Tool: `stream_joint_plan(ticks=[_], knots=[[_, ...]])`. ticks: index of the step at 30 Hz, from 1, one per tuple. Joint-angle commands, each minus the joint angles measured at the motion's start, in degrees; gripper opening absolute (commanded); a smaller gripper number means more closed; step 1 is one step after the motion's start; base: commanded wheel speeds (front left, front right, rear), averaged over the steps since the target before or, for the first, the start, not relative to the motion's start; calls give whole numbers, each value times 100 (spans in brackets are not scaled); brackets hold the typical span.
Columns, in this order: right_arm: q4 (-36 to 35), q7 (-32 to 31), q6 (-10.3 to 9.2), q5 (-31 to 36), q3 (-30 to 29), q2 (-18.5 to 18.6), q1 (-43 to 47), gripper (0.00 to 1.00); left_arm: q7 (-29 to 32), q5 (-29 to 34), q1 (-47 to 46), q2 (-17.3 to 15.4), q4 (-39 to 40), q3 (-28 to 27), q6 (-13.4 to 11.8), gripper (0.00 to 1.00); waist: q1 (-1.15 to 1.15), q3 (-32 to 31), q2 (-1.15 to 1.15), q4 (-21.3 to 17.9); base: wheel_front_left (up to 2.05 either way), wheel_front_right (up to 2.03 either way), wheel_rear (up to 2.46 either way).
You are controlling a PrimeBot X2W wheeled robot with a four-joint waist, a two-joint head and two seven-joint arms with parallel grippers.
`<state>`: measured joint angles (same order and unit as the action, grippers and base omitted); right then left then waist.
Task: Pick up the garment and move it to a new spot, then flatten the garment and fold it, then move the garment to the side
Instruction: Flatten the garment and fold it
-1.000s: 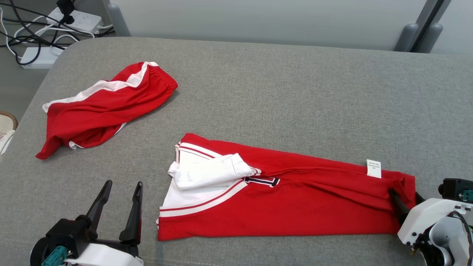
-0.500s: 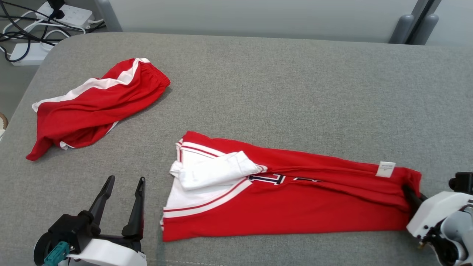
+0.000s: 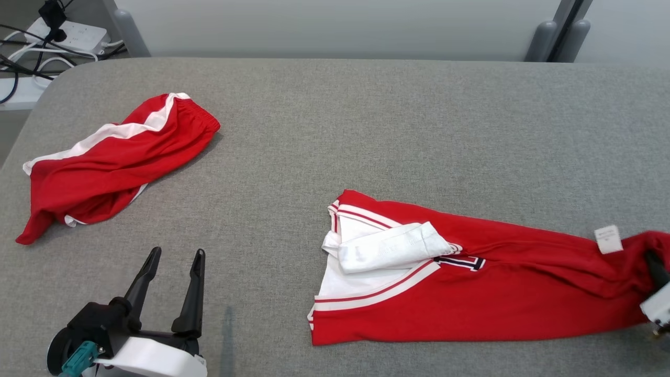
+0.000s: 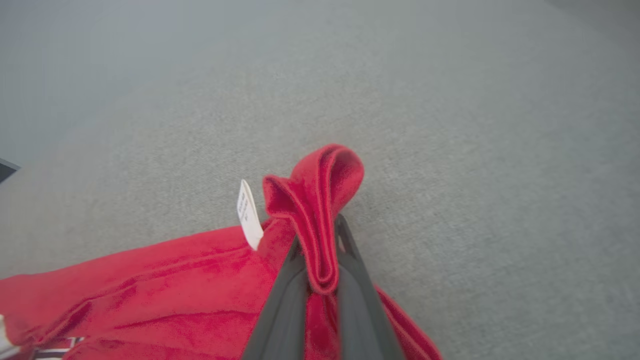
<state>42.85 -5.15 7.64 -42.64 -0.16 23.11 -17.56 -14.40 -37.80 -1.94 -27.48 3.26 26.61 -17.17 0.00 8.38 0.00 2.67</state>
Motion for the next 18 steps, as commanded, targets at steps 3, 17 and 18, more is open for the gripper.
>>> stream_joint_plan(ticks=[3,17,18], knots=[[-979,-273,-15,-569,83,-206,-150,0,-59,82,-267,-96,108,-251,55,100,0,-68,0,-77,0,0,0],[-3294,-692,-15,-1141,1292,-2016,-204,0,-9,112,-394,-89,101,-173,148,100,0,-91,0,-84,0,0,0],[-3148,-567,-15,-1175,1519,-2018,-263,0,3,121,-414,-88,97,-153,157,100,0,-89,0,-40,0,0,0]])
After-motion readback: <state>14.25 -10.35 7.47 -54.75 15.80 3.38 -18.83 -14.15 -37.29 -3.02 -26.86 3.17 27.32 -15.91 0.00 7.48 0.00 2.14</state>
